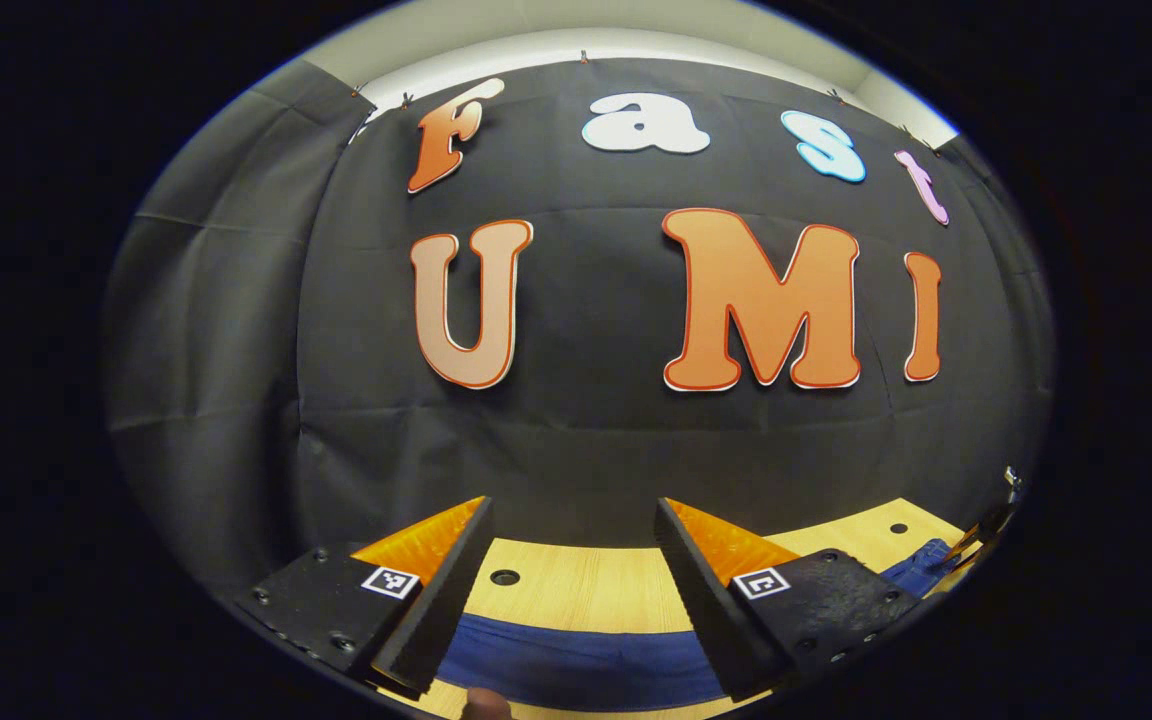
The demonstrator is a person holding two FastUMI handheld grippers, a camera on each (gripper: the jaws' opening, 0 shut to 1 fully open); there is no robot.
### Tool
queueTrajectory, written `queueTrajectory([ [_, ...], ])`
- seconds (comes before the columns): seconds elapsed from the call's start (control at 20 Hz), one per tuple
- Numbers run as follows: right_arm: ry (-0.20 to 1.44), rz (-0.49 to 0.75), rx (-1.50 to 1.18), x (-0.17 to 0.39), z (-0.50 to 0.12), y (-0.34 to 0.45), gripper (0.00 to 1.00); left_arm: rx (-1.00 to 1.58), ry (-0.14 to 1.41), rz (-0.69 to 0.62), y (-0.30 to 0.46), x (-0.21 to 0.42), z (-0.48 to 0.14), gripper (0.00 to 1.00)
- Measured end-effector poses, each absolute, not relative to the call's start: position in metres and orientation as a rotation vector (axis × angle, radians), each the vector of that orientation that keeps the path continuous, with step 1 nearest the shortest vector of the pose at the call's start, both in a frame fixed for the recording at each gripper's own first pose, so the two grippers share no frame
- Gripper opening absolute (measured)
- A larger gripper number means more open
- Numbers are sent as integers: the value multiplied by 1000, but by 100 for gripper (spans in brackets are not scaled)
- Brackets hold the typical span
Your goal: Grasp the waist and the cuffs of the jeans and fold them to make the two legs overlap; first hold the waist and fold one-third of the jeans toward the cuffs, then hold the cuffs and fold the remaining one-third in the same direction to finish folding.
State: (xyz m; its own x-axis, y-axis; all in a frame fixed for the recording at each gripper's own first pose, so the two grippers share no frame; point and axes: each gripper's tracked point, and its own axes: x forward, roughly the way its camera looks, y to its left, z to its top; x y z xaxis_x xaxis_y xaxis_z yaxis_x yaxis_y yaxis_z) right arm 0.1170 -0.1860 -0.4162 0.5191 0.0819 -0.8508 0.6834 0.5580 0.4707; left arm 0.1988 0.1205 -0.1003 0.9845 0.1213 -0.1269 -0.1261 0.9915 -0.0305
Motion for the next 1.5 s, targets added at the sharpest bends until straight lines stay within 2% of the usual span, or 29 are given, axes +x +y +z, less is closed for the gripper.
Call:
queueTrajectory([
  [0.3, 944, -454, 908, 118, -419, -195, 95, -40, 152, 117, 100, 174, -103, 98],
  [0.35, 936, -458, 891, 117, -420, -198, 87, -32, 160, 118, 98, 171, -105, 98],
  [0.4, 931, -456, 874, 116, -421, -200, 83, -29, 169, 116, 96, 168, -106, 97],
  [0.45, 925, -459, 851, 115, -423, -203, 67, -28, 180, 117, 94, 164, -111, 98],
  [0.5, 909, -432, 879, 117, -420, -199, 63, -29, 191, 123, 94, 161, -114, 98],
  [0.6, 880, -407, 929, 122, -418, -194, 40, -39, 211, 128, 92, 156, -119, 98],
  [0.65, 870, -439, 959, 122, -419, -192, 32, -41, 219, 132, 92, 155, -120, 98],
  [0.7, 872, -417, 957, 124, -417, -190, 24, -43, 219, 133, 92, 153, -119, 98],
  [1.25, 687, -347, 880, 112, -334, -173, 23, -72, 191, 21, 103, 169, -117, 98],
  [1.5, 623, -261, 781, 109, -277, -134, 23, -110, 200, 13, 128, 165, -126, 98],
])
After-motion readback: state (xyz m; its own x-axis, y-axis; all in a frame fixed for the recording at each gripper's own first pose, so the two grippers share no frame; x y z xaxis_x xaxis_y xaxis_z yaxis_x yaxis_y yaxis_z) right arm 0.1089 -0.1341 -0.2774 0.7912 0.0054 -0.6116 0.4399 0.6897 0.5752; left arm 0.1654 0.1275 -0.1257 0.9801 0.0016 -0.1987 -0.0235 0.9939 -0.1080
